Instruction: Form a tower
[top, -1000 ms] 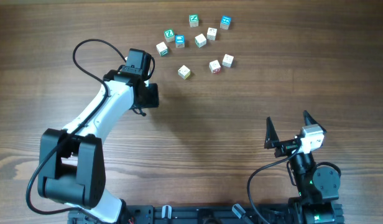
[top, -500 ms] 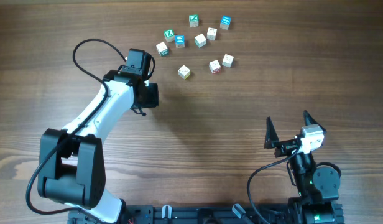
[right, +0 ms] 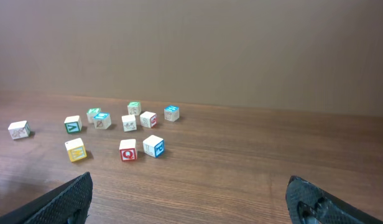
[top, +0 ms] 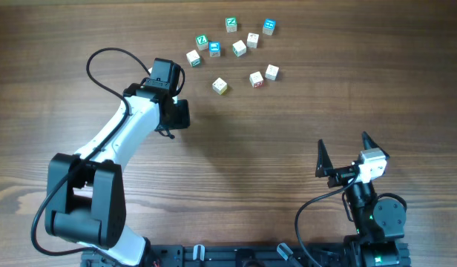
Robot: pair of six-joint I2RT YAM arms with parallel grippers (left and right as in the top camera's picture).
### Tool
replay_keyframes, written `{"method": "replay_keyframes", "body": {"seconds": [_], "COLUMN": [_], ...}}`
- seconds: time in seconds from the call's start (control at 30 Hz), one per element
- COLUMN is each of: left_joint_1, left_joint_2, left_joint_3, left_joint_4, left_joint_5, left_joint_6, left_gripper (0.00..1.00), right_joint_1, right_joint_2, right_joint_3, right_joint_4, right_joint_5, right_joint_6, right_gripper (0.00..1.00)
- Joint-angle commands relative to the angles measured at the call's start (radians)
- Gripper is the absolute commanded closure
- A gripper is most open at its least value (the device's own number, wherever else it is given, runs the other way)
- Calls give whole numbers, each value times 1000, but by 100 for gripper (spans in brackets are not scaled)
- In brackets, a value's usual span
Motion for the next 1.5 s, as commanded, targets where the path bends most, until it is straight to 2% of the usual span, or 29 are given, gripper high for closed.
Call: {"method": "replay_keyframes", "body": {"seconds": [0.0, 0.03, 0.07, 0.37, 0.5, 1.47], "left_joint_1": [2, 2, 2, 2, 2, 2], "left_joint_2": [10, 10, 10, 10, 10, 9], "left_joint_3": [-7, -7, -7, -7, -7, -7], "left_joint_4": [0, 0, 0, 26, 22, 7], "left_joint_5": [12, 11, 11, 0, 0, 0], "left_joint_6": [-14, -14, -14, -3, -3, -37], "left_gripper": [47, 49, 57, 57, 66, 67], "right_joint_1": [-3, -3, -3, -3, -3, -3], "right_joint_2": [-3, -3, -3, -3, -3, -3], "right_joint_3": [-1, -1, -1, -1, -1, -1], "right_joint_4": [6, 6, 5, 6, 5, 5], "right_joint_5": [-16, -16, -16, -16, -16, -16], "right_joint_6": [-14, -14, -14, -14, -14, -14], "right_gripper": [0, 1, 0, 0, 0, 0]}}
